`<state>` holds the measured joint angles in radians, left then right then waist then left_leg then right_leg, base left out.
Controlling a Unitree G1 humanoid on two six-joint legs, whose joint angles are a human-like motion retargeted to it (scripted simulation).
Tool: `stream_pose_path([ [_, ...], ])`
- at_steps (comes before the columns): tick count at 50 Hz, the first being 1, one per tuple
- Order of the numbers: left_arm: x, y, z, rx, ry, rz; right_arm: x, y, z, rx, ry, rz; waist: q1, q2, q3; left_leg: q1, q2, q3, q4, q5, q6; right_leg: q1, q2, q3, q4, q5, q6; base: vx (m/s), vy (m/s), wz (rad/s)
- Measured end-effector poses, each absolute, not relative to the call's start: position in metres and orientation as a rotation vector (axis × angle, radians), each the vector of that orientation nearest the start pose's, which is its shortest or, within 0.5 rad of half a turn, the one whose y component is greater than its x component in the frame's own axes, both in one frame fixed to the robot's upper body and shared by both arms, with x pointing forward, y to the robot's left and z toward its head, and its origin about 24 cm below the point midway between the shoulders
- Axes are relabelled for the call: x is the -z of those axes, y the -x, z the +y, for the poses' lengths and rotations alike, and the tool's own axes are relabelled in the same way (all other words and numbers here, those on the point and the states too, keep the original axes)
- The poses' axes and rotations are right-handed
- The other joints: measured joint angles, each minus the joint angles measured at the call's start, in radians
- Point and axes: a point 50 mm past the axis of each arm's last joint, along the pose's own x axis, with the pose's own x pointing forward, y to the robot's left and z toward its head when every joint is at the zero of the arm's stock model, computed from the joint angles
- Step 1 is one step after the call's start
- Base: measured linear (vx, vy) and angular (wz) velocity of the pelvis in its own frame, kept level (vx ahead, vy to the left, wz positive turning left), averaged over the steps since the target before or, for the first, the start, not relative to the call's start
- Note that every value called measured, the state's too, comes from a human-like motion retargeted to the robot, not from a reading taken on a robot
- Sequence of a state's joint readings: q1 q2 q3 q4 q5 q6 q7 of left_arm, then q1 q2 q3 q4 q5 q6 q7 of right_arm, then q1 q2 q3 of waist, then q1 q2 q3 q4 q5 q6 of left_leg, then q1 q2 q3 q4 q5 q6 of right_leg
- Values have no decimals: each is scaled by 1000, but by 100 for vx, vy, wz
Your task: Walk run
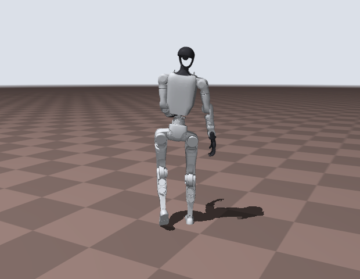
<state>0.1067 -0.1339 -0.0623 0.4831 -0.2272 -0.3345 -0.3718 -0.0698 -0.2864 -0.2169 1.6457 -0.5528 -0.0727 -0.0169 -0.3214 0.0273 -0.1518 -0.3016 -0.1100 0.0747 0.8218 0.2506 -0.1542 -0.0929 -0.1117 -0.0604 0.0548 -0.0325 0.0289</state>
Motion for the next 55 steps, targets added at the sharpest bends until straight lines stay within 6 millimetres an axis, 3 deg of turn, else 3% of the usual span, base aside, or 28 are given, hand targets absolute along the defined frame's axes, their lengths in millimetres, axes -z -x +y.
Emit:
stream_pose_path([
  [5, 51, -197, 95, 289, 361, 196, 163, -106, -220, -124, 427, 1286, 82, -14, -3, -117, 69, 149, -127, -171, 143, 62, 28, -136, -18, -24, -15, 31, -11, 144],
  [8, 54, -193, 95, 277, 371, 209, 155, -148, -195, -159, 368, 1163, 116, -19, 3, -145, 62, 213, -311, -198, 219, 102, 58, -192, -26, -40, -20, 36, -11, 154],
  [13, 58, -188, 98, 251, 372, 228, 130, -209, -164, -197, 274, 947, 154, -16, 12, -131, 7, 362, -631, -308, 268, 165, 120, -336, -42, -55, 2, 37, -14, 156],
  [17, 60, -183, 105, 222, 367, 234, 111, -240, -156, -224, 308, 813, 152, -20, 16, -77, -56, 496, -795, -366, 267, 209, 150, -437, -36, -60, 48, 42, -16, 137],
  [21, 63, -179, 117, 163, 351, 238, 111, -241, -151, -253, 388, 789, 190, -54, 10, -63, -103, 373, -796, -319, 376, 239, 141, -434, 12, -8, 115, 61, -18, 23],
  [25, 67, -174, 129, 101, 347, 253, 132, -206, -154, -279, 437, 908, 220, -76, -9, -48, -95, 312, -768, -279, 416, 246, 136, -409, 114, 220, 233, 75, -24, -7],
  [27, 68, -175, 134, 76, 348, 258, 147, -175, -158, -289, 451, 1016, 212, -47, -19, -55, -51, 238, -730, -296, 416, 202, 175, -363, 212, 383, 233, 68, -27, 41],
  [30, 67, -177, 133, 66, 341, 257, 166, -115, -177, -279, 486, 1215, 149, 25, -6, 22, -6, 164, -696, -338, 416, 135, 250, -223, 427, 546, 232, 76, -3, 141],
  [32, 63, -184, 130, 83, 332, 241, 174, -72, -192, -255, 510, 1351, 117, 64, 13, 70, 10, 114, -694, -352, 416, 59, 302, -115, 564, 460, 226, 80, 0, 141],
  [34, 59, -191, 128, 106, 327, 222, 176, -27, -205, -225, 521, 1484, 96, 84, 25, 109, 16, 83, -697, -361, 415, 3, 297, -59, 637, 357, 191, 67, -8, 124],
  [39, 49, -203, 121, 177, 297, 172, 162, 94, -215, -211, 429, 1807, 24, 96, 40, 198, 6, -14, -723, -380, 409, -131, 152, -83, 593, 175, 43, 54, -18, 145],
  [44, 41, -212, 119, 221, 275, 138, 129, 188, -208, -256, 288, 2062, 0, 44, 60, 287, -58, -85, -734, -410, 399, -212, 74, 33, 291, 168, 79, 57, -27, 83],
  [47, 40, -212, 120, 221, 269, 131, 110, 221, -205, -294, 244, 2163, -16, 14, 81, 352, -86, -120, -736, -427, 385, -253, 42, 75, 111, 120, 112, 56, -28, 59],
  [51, 42, -209, 123, 207, 275, 141, 98, 240, -205, -310, 235, 2232, -37, 8, 98, 429, -78, -153, -743, -439, 349, -290, 38, 34, -78, 57, 160, 54, -26, 33],
  [53, 45, -206, 124, 201, 283, 155, 96, 241, -207, -288, 230, 2250, -41, 12, 91, 452, -71, -157, -739, -429, 324, -287, 57, 17, -106, 58, 145, 74, -37, 17],
  [55, 49, -203, 124, 197, 291, 173, 100, 236, -208, -249, 221, 2252, -54, 19, 74, 462, -65, -171, -724, -401, 285, -285, 69, 2, -68, 80, 74, 67, -33, 53],
])
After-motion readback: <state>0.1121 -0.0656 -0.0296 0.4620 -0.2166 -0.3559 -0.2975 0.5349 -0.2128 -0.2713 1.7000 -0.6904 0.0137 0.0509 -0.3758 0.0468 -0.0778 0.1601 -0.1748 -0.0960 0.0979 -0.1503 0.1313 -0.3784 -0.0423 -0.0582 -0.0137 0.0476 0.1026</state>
